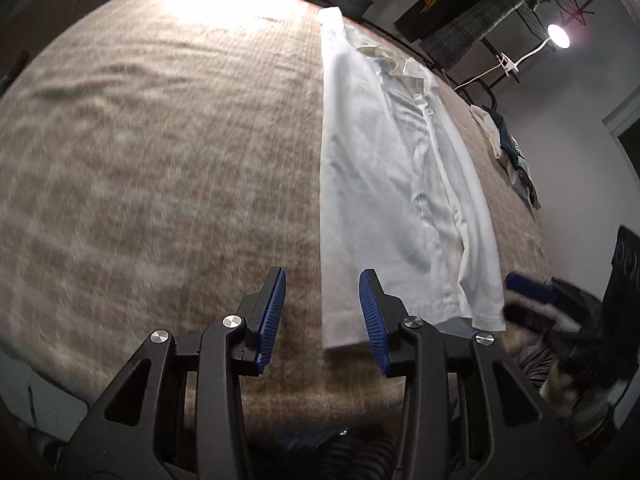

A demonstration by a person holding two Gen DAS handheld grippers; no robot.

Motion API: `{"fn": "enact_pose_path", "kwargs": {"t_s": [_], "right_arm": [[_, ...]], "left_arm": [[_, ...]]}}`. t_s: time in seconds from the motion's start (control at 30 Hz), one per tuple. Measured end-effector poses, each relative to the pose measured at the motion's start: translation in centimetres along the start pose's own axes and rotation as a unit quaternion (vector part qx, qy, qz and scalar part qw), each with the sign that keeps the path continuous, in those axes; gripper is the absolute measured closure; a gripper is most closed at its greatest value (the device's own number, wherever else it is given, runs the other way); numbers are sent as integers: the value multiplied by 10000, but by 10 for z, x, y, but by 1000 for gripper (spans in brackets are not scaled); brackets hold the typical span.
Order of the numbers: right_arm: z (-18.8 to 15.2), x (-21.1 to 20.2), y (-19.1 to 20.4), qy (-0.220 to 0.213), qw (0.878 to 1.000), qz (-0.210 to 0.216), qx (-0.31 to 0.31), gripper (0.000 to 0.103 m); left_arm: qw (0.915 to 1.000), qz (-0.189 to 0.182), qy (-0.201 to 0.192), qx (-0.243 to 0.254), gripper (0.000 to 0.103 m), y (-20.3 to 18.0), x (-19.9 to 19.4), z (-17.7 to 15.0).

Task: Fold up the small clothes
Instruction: 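Close both tools on the hem of the folded shirt strip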

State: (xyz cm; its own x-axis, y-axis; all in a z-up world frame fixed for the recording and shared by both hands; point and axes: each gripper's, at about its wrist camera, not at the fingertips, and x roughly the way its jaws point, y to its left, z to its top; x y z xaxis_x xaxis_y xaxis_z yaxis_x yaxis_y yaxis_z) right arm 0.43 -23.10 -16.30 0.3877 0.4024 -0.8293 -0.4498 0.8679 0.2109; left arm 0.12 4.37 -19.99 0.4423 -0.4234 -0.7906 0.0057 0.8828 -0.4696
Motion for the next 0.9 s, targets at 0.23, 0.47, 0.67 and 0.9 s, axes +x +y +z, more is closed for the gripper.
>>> {"fn": "enact_pose_path", "kwargs": {"t_s": [0.23,0.47,0.67,0.9], "right_arm": [[-8,36,31,364,9931,-879,-679,76],[-5,38,20,511,9955,-537,-584,103],[-17,31,37,617,9932,-225,-966,103],[0,21,15,218,9993,-183,236,52]], "left_arm": [[10000,-23,55,-22,64,2,-1,-9],[9996,-200,133,128,72,0,3,-4],[9984,-382,248,323,78,-2,9,-1],[9968,-656,395,239,78,2,12,3]]}}
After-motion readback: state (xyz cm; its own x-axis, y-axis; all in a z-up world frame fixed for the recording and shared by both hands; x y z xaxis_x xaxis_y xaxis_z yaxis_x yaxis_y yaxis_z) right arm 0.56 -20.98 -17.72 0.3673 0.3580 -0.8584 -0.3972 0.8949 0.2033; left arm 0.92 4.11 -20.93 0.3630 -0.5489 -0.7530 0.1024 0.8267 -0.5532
